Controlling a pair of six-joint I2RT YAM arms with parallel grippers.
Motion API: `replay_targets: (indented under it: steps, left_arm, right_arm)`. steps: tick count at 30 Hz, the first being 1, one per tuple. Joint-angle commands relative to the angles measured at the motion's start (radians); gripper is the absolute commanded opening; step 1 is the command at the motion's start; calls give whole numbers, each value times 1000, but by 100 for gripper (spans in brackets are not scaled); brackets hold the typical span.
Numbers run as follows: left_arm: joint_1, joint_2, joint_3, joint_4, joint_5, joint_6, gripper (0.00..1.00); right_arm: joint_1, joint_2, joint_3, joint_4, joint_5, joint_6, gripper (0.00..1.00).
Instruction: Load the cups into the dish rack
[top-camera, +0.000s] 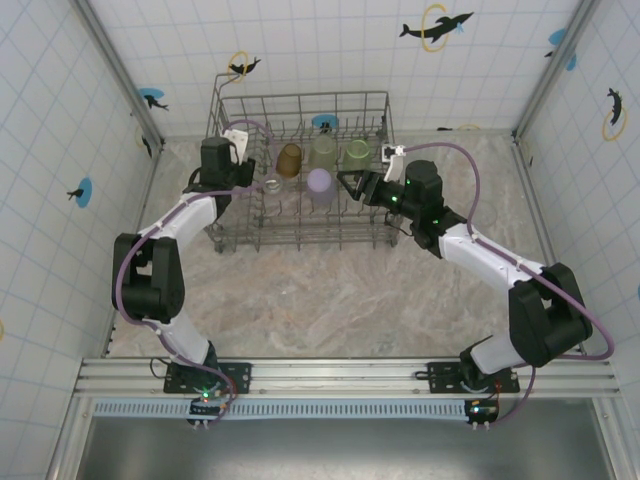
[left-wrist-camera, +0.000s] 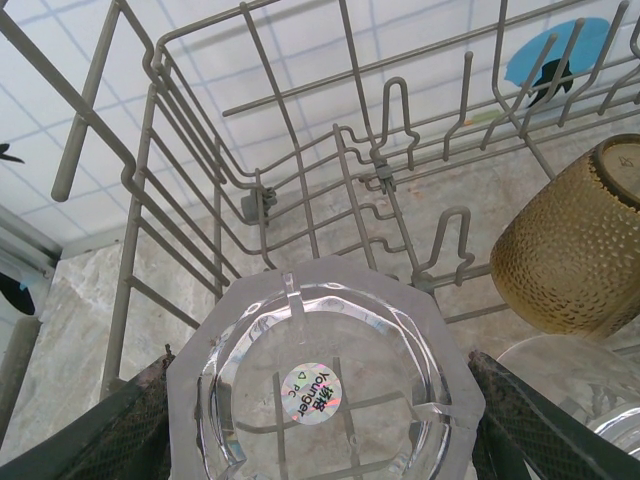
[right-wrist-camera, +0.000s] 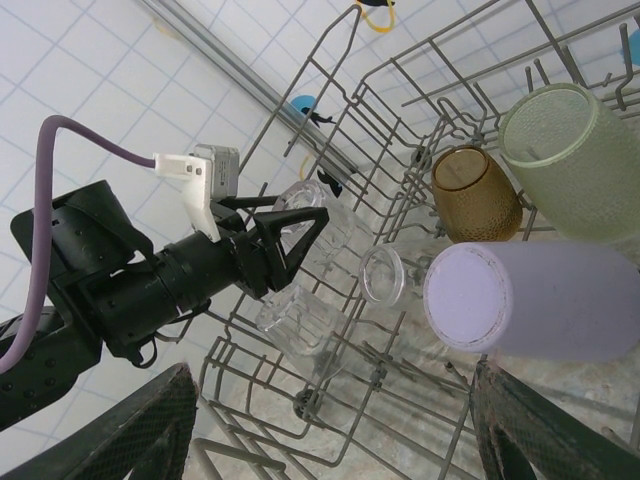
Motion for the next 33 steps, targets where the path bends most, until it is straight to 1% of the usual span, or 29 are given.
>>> replay_targets:
  steps: [1, 8, 16, 23, 25, 28, 29, 30, 31, 33]
  left_arm:
    - [2, 66, -18, 6, -37, -3, 0]
    - [-5, 101, -22, 11, -89, 5, 0]
    - [-6, 107, -33, 18, -57, -38, 0]
    - [-17, 144, -31, 6, -67, -48, 1]
    - [-17, 151, -32, 1, -66, -48, 4]
    - [-24, 152, -45, 2, -81, -33, 13]
    - [-27, 150, -55, 15, -90, -28, 18]
    - [-28, 150, -66, 33, -99, -28, 30]
    - [-29, 154, -70, 38, -103, -28, 33]
    - [-28, 163, -69, 35, -111, -27, 33]
  right_arm:
    - [6, -1, -8, 45, -6, 4, 74]
    - [6, -2, -7, 47, -6, 5, 74]
    - [7, -2, -5, 49, -5, 8, 74]
    - [6, 4, 2, 54, -9, 15, 74]
    - [7, 6, 5, 53, -9, 14, 74]
    - [5, 7, 9, 50, -9, 15, 74]
    - [5, 7, 11, 49, -9, 15, 74]
    - [5, 8, 13, 49, -9, 15, 74]
    - [4, 9, 15, 47, -9, 15, 74]
    - [5, 10, 15, 47, -9, 17, 74]
